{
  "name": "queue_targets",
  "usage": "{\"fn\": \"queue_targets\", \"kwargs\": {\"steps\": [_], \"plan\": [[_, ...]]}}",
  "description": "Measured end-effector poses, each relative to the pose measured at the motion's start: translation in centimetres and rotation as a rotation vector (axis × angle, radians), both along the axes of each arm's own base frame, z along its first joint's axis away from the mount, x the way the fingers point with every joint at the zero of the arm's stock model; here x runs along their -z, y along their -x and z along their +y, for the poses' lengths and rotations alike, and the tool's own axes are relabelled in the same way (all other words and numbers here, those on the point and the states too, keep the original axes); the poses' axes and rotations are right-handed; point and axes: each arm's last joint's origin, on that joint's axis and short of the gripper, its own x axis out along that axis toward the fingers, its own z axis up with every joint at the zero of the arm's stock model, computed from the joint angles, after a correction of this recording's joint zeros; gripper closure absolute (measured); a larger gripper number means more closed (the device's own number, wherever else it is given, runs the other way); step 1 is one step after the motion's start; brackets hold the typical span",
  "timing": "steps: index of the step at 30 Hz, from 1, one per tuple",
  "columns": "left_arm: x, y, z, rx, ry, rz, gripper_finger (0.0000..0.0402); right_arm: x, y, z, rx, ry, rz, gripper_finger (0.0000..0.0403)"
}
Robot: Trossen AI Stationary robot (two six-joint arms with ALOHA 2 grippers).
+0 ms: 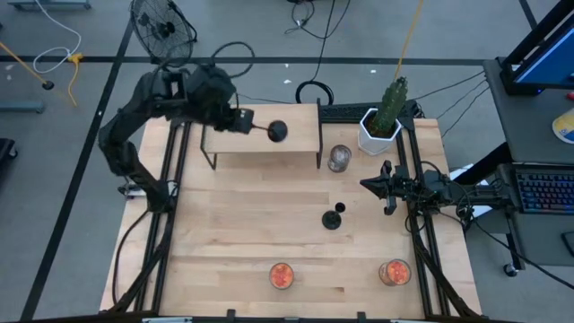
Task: Pick & Place candle stick holders
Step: Put the left black candle holder on the shelf
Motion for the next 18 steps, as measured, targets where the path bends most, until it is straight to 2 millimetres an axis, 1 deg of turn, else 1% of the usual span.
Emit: {"fn": "queue_targets", "kwargs": {"steps": [4,9,14,18], "plan": [[0.6,1.0,2.3,-0.037,0.002,0.080,0.0387,0.0,0.0,0.0,0.000,0.000,0.000,0.0403],[0.5,2.1,4.5,-0.058,0.006,0.071,0.0387,0.0,0.0,0.0,0.000,0.000,0.000,0.0403],[0.5,3.1,6.1,-0.094,-0.012,0.078,0.0387,0.0,0.0,0.0,0.000,0.000,0.000,0.0403],[0.5,3.6,6.7,-0.080,0.034,0.048,0.0387,0.0,0.0,0.0,0.000,0.000,0.000,0.0403]]}}
